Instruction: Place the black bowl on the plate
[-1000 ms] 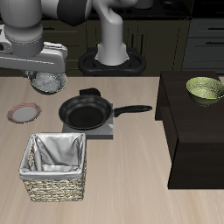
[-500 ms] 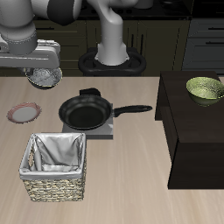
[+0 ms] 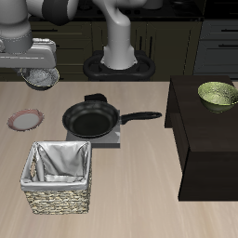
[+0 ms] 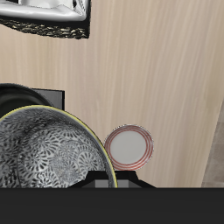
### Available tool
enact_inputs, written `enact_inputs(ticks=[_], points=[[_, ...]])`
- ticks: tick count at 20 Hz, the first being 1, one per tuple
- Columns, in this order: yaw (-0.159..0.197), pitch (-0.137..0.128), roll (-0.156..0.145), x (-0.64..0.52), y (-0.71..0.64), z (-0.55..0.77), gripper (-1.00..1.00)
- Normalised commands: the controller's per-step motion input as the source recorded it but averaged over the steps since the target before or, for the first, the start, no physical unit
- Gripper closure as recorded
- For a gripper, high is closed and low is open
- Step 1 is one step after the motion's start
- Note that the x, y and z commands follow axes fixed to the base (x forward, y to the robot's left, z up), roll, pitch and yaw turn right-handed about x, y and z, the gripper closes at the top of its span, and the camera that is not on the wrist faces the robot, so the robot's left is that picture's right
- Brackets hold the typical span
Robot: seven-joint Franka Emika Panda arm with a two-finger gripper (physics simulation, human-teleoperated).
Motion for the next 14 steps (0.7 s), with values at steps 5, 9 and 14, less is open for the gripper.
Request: enact_inputs(ticks=[5,9,14], points=[[0.005,0.002,0.033,-0.21,-0.19,-0.12,1.00],[0.002,-0.016,0.000,-0.17,-0.26,-0.03,1.00],[-0.016,-0.003,-0.042,-0.14,-0.41,-0.06,1.00]])
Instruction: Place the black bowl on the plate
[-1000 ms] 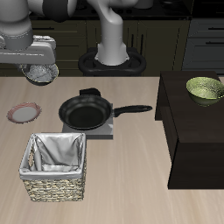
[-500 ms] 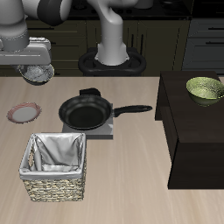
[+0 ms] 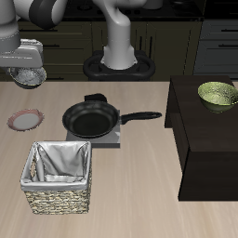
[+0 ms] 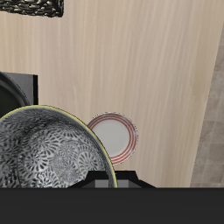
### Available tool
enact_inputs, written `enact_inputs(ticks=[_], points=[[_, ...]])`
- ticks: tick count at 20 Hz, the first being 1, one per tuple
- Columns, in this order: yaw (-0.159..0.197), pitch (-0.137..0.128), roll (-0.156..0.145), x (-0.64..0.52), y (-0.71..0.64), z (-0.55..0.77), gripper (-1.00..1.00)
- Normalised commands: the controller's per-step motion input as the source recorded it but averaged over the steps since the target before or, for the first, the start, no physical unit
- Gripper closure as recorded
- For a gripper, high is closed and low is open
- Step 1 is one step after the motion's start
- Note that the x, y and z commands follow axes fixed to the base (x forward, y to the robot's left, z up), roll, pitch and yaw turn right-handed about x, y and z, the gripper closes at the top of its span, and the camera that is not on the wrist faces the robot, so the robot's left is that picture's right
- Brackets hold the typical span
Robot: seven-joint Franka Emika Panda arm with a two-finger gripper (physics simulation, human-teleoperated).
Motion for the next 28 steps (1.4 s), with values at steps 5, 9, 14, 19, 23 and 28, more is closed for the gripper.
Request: enact_inputs(ticks=[5,9,14,19,23,28], points=[[0.000,0.002,-0.022,-0.14,-0.25,-0.18,1.00],[-0.011,0.004,0.019,-0.21,-0.15,-0.26,1.00],[0.005,0.006,0.015,-0.06,-0.08,-0.31,1.00],[0.010,-0.026,-0.011,-0.01,-0.13,-0.23,1.00],[-0.022,0.054,-0.017,0.10,-0.04,-0.40,1.00],[-0.014,0.064,-0.022,0.03,0.00,-0.36,1.00]])
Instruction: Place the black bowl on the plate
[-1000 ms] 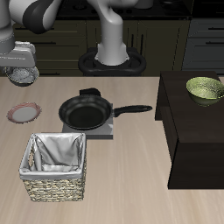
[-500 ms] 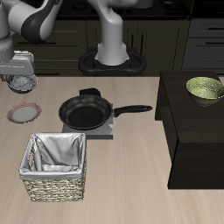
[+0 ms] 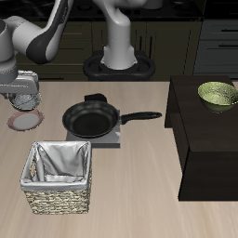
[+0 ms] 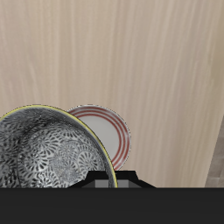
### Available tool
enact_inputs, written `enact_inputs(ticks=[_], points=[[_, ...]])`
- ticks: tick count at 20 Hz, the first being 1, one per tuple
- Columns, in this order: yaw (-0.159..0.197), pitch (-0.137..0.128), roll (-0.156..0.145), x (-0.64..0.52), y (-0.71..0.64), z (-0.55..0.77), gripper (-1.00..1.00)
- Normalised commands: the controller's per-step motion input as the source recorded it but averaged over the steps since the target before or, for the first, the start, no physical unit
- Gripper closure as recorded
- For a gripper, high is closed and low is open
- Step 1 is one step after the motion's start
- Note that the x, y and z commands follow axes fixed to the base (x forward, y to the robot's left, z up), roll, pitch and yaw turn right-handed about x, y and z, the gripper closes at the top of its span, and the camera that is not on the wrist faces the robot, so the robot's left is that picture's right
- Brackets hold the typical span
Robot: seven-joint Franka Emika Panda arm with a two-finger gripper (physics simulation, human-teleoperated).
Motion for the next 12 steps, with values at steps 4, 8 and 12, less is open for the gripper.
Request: enact_inputs(ticks=[4,8,12], points=[[0.009,0.087,-0.005,0.00,0.01,-0.46,1.00],[-0.004,0.023,-0.026,-0.07,-0.02,-0.22,1.00],[-0.006,0.066,-0.050,-0.03,-0.14,-0.35,1.00]])
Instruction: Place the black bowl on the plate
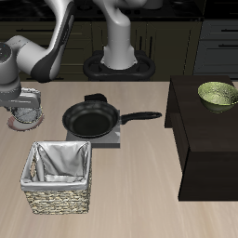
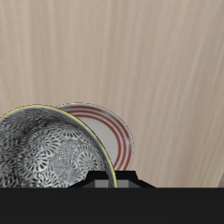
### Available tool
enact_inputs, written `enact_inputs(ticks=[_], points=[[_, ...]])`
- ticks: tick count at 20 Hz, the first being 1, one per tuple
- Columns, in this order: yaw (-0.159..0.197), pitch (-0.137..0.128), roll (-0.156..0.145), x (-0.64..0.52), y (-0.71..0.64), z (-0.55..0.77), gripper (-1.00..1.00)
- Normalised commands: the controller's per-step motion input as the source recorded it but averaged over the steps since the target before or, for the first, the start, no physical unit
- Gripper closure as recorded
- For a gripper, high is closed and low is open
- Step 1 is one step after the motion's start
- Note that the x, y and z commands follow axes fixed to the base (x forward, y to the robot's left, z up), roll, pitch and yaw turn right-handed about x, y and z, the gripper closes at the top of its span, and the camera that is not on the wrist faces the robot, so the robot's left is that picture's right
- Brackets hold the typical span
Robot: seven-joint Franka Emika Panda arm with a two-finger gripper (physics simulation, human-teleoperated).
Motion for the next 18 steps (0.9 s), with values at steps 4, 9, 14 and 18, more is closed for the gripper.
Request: enact_inputs(ticks=[4,9,14,18], points=[[0.018,0.035,-0.036,-0.08,-0.18,-0.20,1.00],[0.032,0.068,0.010,-0.05,0.04,-0.16,-1.00],[0.019,0.011,0.037,-0.07,0.09,0.01,-1.00],[0.008,-0.014,0.021,-0.12,0.08,0.15,-1.00]])
